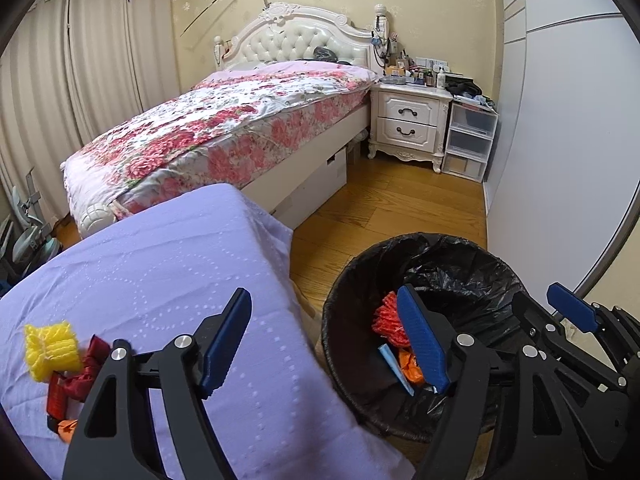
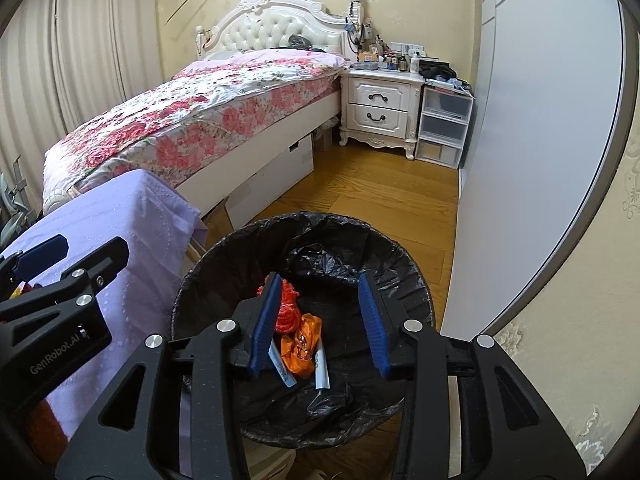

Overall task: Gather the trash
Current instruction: 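Open the right gripper to drop the white-green tube while the left drops the blue-white tube, then move both grippers back to the bed toward the red plastic bag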

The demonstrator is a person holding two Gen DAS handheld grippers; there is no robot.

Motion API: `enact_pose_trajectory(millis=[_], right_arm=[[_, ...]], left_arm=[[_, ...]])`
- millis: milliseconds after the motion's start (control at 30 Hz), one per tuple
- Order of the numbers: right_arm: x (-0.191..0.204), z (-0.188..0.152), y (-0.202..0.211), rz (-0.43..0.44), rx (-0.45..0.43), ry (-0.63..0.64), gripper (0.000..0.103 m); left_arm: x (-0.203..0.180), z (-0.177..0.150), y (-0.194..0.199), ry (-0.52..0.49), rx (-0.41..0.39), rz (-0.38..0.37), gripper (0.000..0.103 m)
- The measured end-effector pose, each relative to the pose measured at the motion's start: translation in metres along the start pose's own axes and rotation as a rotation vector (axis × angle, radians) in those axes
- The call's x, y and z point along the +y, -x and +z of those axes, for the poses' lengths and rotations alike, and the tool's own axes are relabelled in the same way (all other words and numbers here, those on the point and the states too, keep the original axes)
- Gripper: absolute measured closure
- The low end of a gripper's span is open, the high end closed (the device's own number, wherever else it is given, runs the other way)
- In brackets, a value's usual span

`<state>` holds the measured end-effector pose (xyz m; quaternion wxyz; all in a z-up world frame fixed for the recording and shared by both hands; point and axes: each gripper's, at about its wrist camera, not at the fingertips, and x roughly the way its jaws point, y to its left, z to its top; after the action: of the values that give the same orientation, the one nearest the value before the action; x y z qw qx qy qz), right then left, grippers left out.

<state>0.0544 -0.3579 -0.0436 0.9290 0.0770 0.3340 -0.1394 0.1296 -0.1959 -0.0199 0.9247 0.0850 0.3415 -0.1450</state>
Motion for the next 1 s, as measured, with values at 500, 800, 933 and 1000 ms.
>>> enact_pose_trajectory(millis=[500,800,933,1000], right_arm=[[0.049,-0.029,0.042,0.104,0.019,0.080,0.062],[0.077,-0.051,0.082,0.175,0.005,0.126,0.062],[0.086,-0.061,0.098,0.196,-0.004,0.147,0.061],[0.092,-0.067,0.106,0.209,-0.008,0.160,0.061]], left_arm=[[0.073,-0.026,0.075,0.061,-0.047,0.090,0.030],[0.109,-0.064,0.128,0.103,-0.076,0.154,0.030],[0.118,-0.083,0.145,0.110,-0.076,0.172,0.030],[0.121,-0.092,0.152,0.112,-0.079,0.182,0.030]])
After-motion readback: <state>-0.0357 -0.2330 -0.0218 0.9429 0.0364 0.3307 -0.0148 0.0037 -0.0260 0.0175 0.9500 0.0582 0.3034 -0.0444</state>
